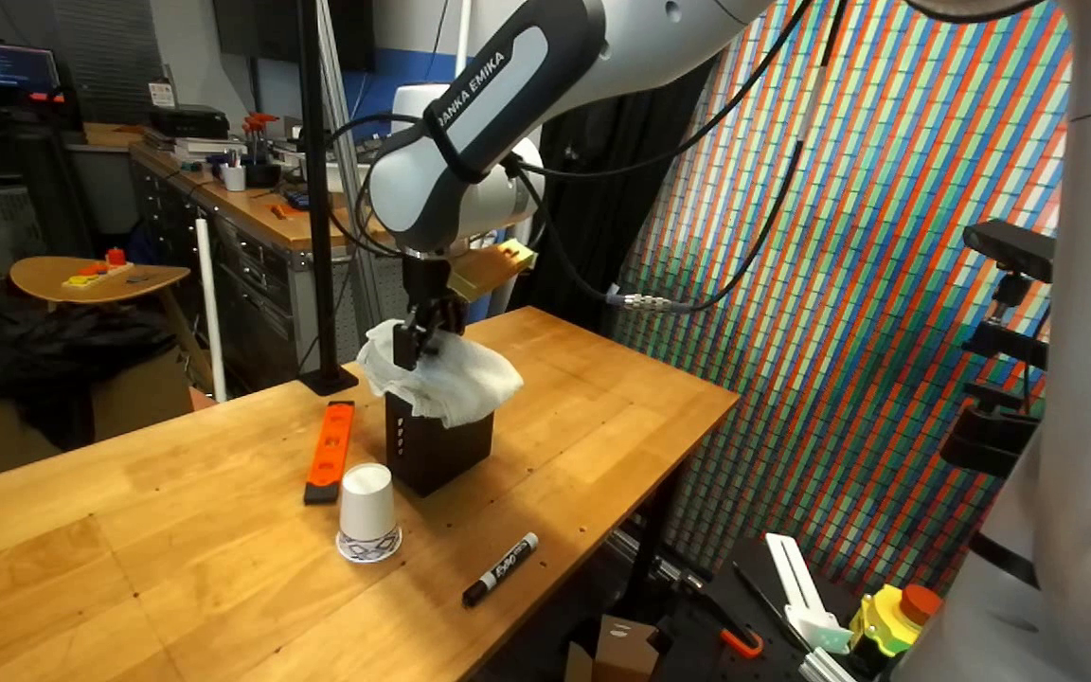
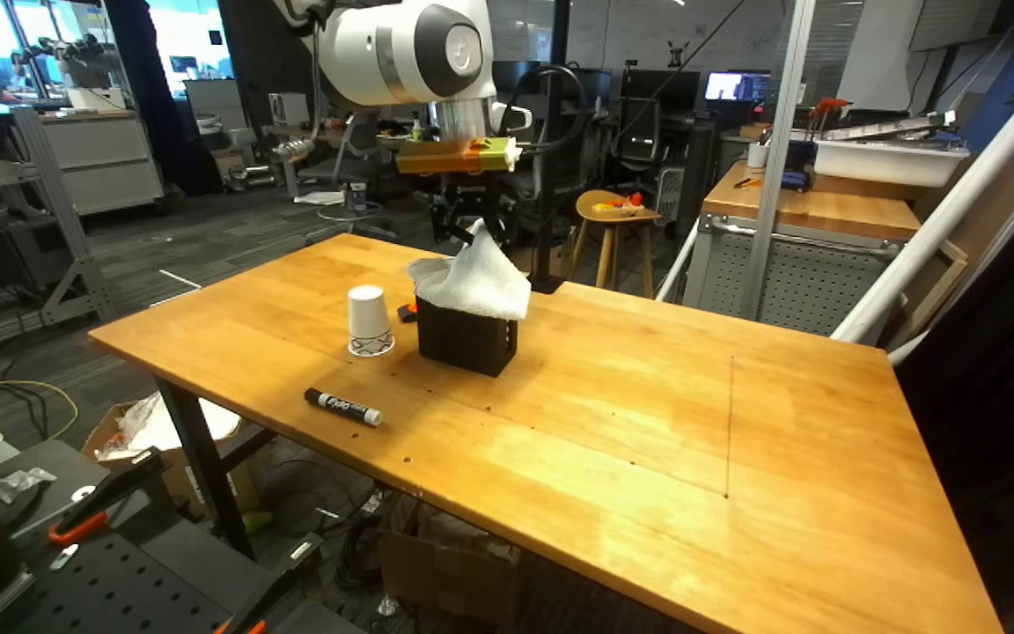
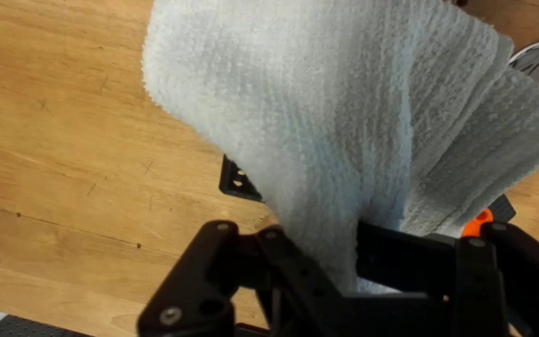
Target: Pick up the towel and put it in the box
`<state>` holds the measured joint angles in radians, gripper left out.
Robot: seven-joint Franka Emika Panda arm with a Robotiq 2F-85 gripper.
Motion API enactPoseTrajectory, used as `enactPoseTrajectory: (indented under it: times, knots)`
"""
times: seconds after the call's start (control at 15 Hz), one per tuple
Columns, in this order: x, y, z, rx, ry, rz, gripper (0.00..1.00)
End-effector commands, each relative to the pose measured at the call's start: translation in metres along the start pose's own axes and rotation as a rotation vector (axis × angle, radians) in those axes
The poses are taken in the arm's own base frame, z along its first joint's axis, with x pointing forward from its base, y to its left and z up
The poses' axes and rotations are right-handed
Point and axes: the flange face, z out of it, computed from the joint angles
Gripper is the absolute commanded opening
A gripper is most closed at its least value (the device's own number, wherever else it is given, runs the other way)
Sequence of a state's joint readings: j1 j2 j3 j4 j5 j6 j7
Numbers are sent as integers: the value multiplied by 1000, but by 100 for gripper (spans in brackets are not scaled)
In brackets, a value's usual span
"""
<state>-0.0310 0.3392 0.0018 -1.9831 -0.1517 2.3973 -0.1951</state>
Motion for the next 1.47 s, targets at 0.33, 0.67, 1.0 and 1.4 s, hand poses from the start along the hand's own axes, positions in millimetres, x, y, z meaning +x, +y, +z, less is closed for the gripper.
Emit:
enactPoseTrajectory:
  times: [0.33, 0.67, 1.0, 1.4]
  knots:
    - [-50, -31, 2, 39, -58, 51, 1]
    - [-50, -42, 5, 58, -59, 39, 1]
    - [-39, -45, 0, 77, -46, 27, 1]
    - [-27, -47, 7, 133, -58, 11, 1]
